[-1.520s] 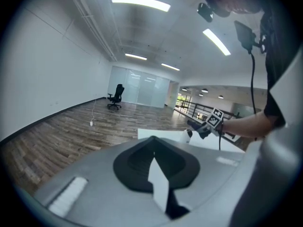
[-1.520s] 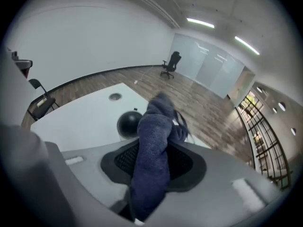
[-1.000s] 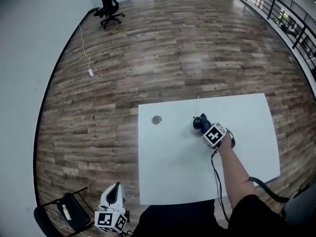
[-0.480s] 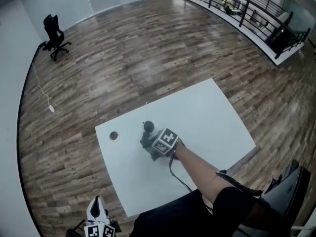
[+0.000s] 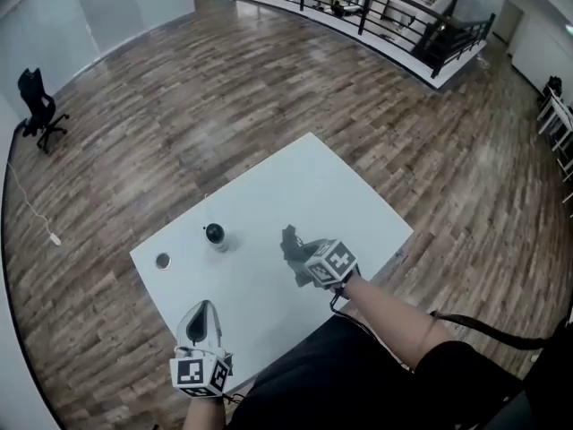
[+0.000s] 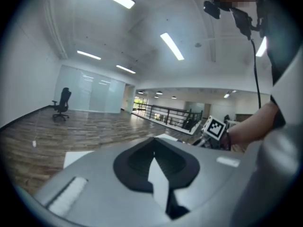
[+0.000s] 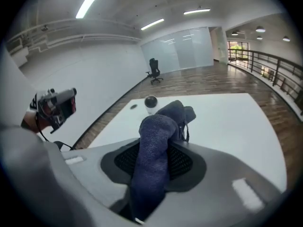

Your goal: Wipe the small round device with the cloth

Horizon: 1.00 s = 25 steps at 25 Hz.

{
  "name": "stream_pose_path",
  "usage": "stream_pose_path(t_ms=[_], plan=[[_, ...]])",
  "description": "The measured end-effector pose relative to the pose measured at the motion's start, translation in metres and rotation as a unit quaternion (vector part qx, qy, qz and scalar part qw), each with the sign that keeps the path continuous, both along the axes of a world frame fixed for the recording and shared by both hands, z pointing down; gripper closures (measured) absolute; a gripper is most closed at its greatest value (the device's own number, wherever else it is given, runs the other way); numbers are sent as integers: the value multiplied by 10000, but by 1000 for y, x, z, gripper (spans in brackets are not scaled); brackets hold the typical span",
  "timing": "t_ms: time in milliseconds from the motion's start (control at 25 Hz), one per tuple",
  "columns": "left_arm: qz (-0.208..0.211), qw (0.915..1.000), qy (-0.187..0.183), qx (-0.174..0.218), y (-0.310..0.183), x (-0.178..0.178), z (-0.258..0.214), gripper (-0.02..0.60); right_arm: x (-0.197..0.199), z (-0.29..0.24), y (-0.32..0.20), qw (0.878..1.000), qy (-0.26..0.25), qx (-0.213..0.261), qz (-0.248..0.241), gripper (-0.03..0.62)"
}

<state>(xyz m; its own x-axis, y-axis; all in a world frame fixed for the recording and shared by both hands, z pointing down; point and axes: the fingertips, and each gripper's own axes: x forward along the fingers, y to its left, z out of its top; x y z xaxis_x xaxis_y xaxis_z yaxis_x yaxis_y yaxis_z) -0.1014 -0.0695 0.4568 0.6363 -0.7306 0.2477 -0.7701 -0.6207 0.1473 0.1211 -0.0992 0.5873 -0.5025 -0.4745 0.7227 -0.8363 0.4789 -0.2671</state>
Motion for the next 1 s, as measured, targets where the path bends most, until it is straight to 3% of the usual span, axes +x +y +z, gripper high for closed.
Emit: stream_pose_path(t_ms=[120,360,560,720,800,1000], plan=[[332,9991,-8,245,-6,31,-10,575,45,29,28,9979,553,-273,209,461],[-471,9986,-65,219,8,28,-5,575,98,79,48,9931,906,-715,214,457],[-770,9960,-441,-115,20,34,8,575,129,114,51,9811,1601,-1068,-216,457],[-1074,9926,-507,-255,25,47,8,575,118,130,72,9711,1830,-1140,-1023,456],[-1174,9912,-538,-283,28,55,7,575,111,127,73,9644,2035,-868,-1448,454],[-1456,9870,-611,-289,26,71,11,575,113,127,72,9635,2014,-762,-1593,448]])
